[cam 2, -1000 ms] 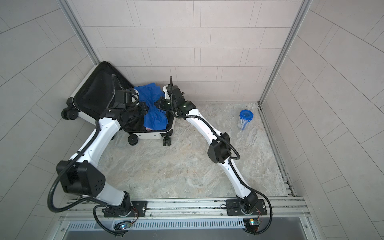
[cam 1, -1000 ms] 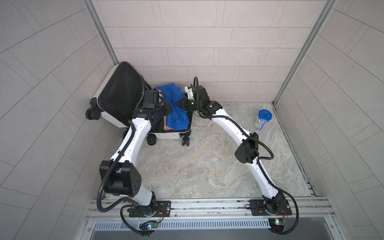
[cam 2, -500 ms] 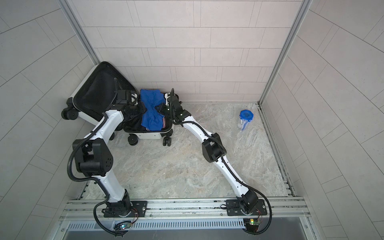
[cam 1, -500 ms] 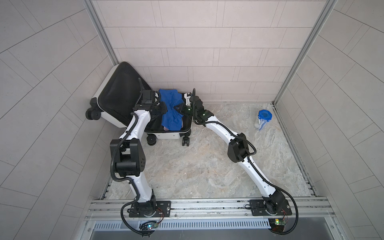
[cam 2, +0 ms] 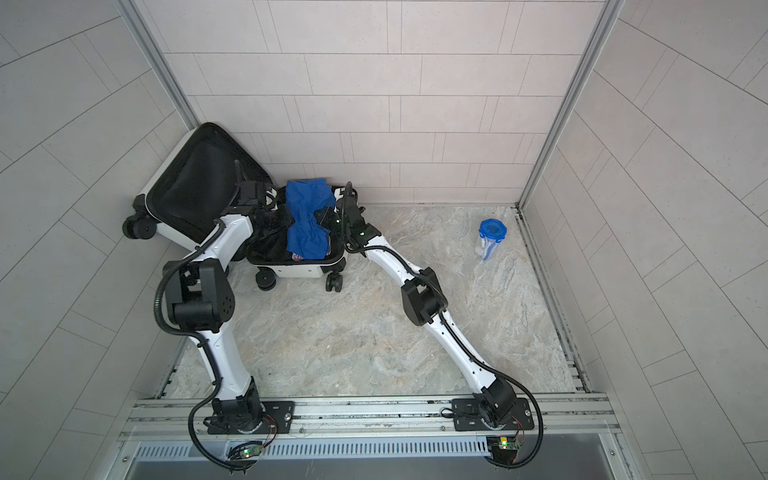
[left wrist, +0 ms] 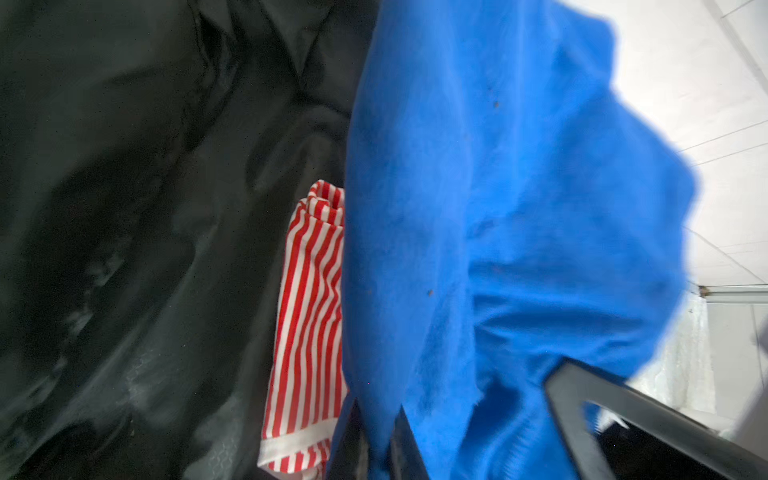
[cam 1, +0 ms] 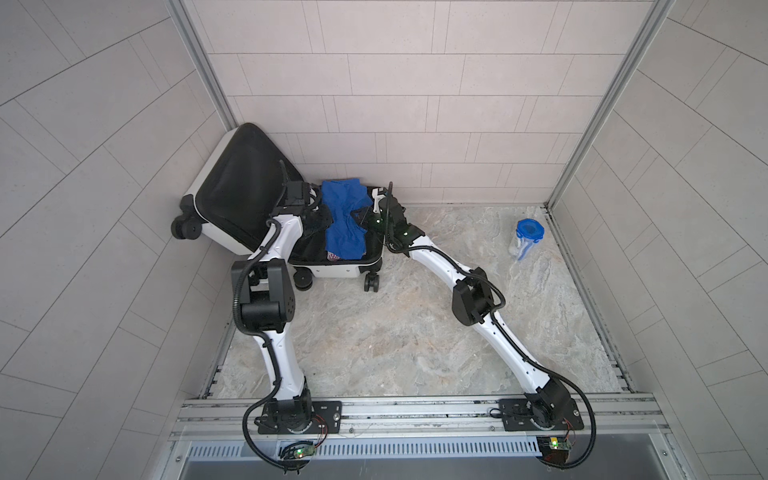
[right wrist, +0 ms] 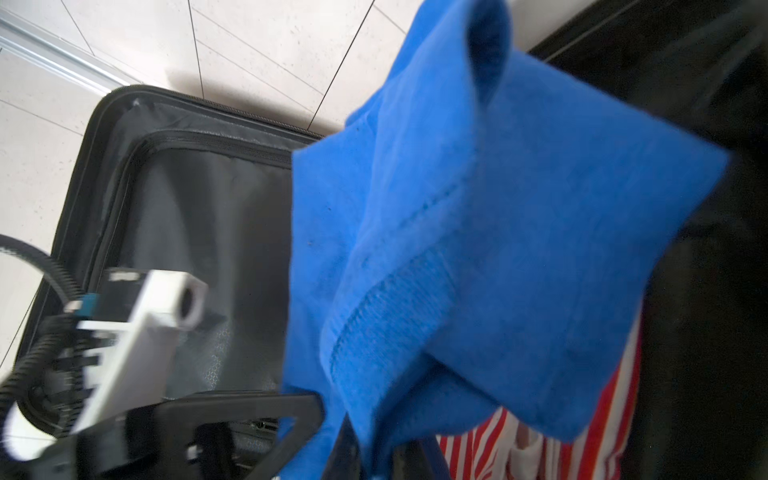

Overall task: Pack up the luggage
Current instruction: 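Carry the blue T-shirt with both grippers over the open suitcase, then lower the T-shirt onto the striped cloth and open both grippers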

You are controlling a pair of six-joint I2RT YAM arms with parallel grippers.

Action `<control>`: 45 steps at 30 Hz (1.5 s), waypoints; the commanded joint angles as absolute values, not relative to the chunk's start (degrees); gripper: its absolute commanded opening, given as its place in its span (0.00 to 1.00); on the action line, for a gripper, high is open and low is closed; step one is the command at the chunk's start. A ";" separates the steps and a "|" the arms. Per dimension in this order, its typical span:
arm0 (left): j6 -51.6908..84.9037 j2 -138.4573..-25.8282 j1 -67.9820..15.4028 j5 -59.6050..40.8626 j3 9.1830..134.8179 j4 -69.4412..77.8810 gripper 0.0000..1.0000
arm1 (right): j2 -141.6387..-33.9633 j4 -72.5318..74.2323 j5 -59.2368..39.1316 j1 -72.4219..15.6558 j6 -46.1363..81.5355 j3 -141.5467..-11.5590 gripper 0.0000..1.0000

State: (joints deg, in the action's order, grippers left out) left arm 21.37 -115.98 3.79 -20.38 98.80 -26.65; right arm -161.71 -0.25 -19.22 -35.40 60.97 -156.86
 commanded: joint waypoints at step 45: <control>23.20 -95.96 4.21 -11.43 89.36 -26.26 0.66 | -124.58 -47.42 -7.81 -32.74 27.11 -146.40 0.72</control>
State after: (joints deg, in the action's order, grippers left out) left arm 23.07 -99.79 5.13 -11.33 93.80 -30.24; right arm -129.73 -42.41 -10.85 -33.74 31.16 -149.86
